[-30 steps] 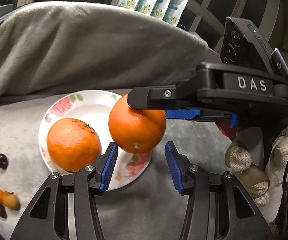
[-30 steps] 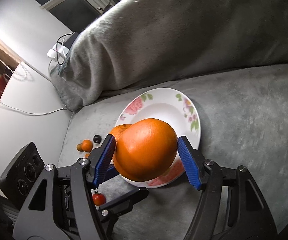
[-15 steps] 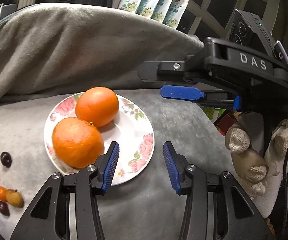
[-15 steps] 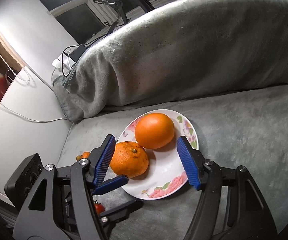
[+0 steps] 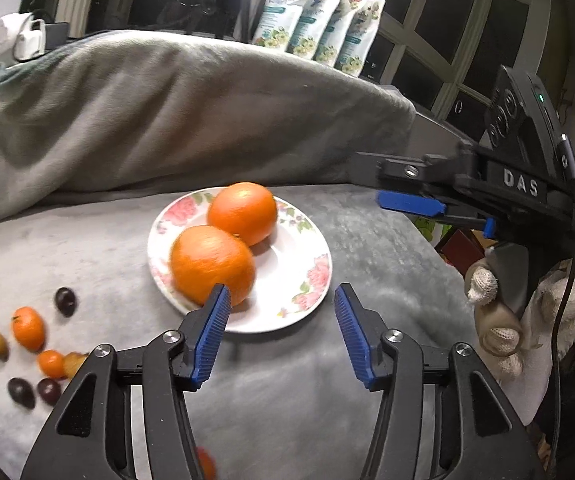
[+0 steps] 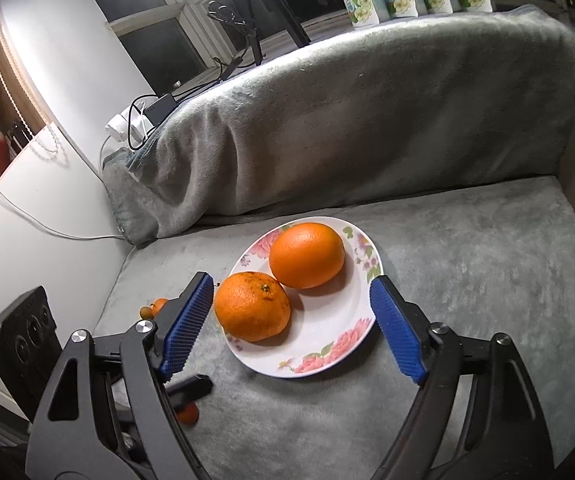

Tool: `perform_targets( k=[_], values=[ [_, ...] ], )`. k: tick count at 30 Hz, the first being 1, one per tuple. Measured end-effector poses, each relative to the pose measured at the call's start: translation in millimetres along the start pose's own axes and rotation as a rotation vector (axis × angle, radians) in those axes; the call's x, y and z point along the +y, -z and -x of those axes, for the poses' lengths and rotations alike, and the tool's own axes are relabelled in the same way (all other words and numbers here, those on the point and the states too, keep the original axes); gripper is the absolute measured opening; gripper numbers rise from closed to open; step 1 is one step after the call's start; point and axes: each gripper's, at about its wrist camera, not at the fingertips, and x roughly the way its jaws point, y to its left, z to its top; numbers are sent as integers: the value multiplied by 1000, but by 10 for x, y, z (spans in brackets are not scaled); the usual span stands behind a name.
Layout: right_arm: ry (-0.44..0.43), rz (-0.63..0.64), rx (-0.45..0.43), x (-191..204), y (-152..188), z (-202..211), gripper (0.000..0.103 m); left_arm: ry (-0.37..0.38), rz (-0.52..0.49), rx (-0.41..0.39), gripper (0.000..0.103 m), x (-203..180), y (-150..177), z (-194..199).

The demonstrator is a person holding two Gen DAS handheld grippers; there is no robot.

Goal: Organize fruits
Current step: 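Open the right gripper and move it back toward the small fruits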

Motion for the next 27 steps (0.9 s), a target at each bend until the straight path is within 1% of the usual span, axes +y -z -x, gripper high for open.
perform_targets(
  k=[1, 6, 10, 14, 18, 22, 27],
  values=[
    [5, 7, -10, 25, 30, 24, 91, -8, 3, -7, 54, 42, 17, 59],
    [41, 79, -62, 201, 162, 140, 92, -51, 20, -35, 54, 230, 71, 287],
    [48, 156, -94, 409, 280, 196, 91, -121, 13, -57, 54, 455, 148, 519],
    [58, 246, -118, 656, 461, 220, 92, -177, 43, -68, 54, 717, 224, 712],
    [42, 302, -97, 850, 607, 188, 91, -236, 66, -82, 54, 983, 325, 911],
    [20, 360, -63, 1037, 709, 129, 91, -279, 89, -88, 54, 1219, 444, 1078],
    [-22, 405, 5, 1204, 754, -51, 91, -295, 123, -66, 54, 1450, 579, 1143]
  ],
)
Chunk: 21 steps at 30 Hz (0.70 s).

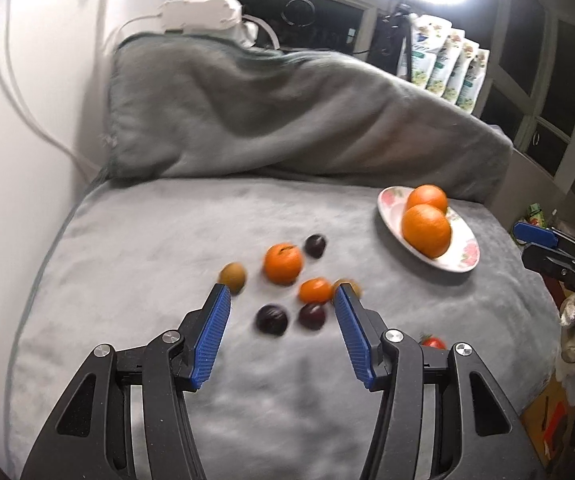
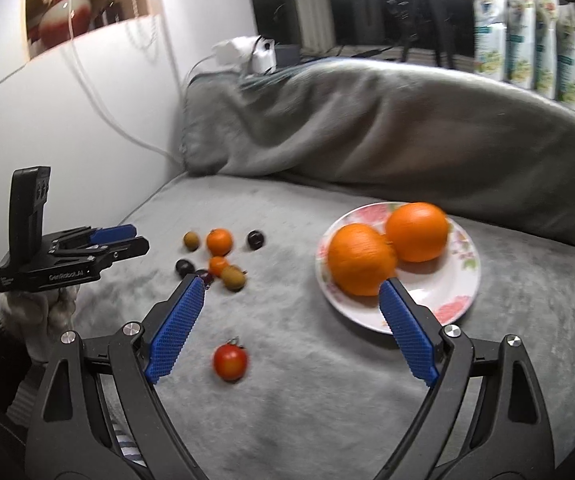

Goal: Organize fruits
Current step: 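Open the right gripper and move it back toward the small fruits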

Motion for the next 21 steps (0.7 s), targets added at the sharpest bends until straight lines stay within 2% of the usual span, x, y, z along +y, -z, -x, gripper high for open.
perform_targets(
  k=[5, 7, 13, 15, 21],
  values=[
    [-40, 46, 55, 167, -38, -223, 90, 16, 35, 26, 51, 146, 96, -54],
    [-56, 55, 87, 203, -50, -340, 79, 22, 40, 31, 49, 162, 116, -80],
    [-97, 64, 169, 250, -78, -671, 66, 46, 22, 43, 46, 141, 163, -133],
    [-114, 60, 190, 256, -88, -763, 63, 51, 23, 54, 41, 149, 172, -175],
    [-141, 63, 256, 313, -119, -1062, 56, 75, 36, 92, 36, 192, 187, -319]
  ],
)
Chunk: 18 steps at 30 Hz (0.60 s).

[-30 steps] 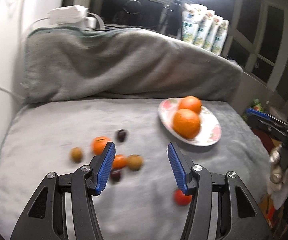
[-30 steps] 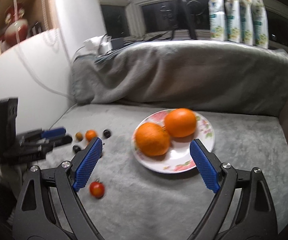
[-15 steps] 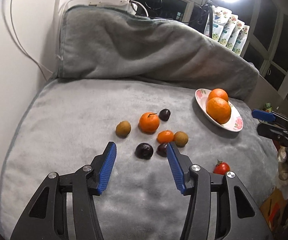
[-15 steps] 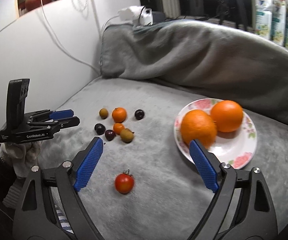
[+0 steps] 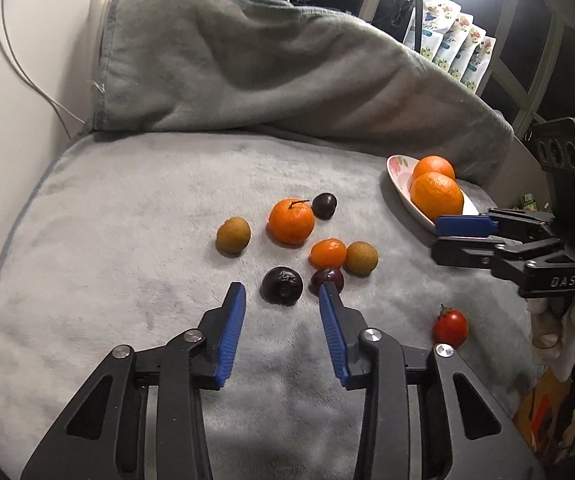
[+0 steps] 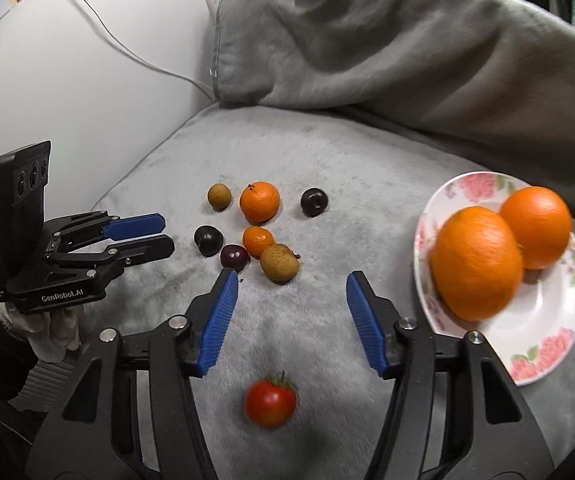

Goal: Organize fruits
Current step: 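Open the right gripper and move it back toward the small fruits, then close the right gripper on the brown round fruit while the left gripper closes on a dark plum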

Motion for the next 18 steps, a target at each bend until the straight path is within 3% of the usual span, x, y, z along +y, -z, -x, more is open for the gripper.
perform_targets(
  k=[18],
  values=[
    [-70, -13, 108, -48, -175, -507, 50, 14, 2, 35, 33, 2, -53, -188]
  ],
)
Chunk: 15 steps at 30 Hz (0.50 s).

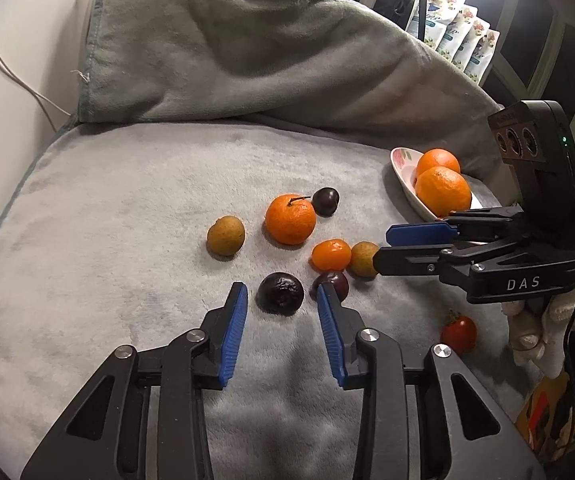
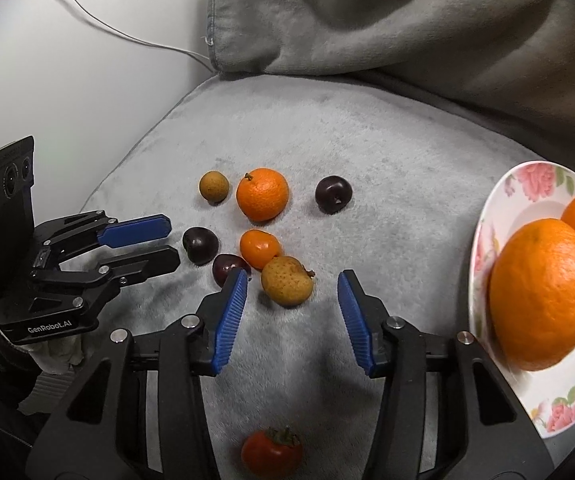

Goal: Organize fruits
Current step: 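Close the right gripper on the brown round fruit while the left gripper closes on a dark plum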

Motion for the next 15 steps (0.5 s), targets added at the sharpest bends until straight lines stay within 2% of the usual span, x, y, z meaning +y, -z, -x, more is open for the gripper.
perform_targets(
  k=[15],
  values=[
    [-35, -2, 33, -13, -28, -131, 42, 10, 26, 44, 31, 33, -44, -183]
  ],
)
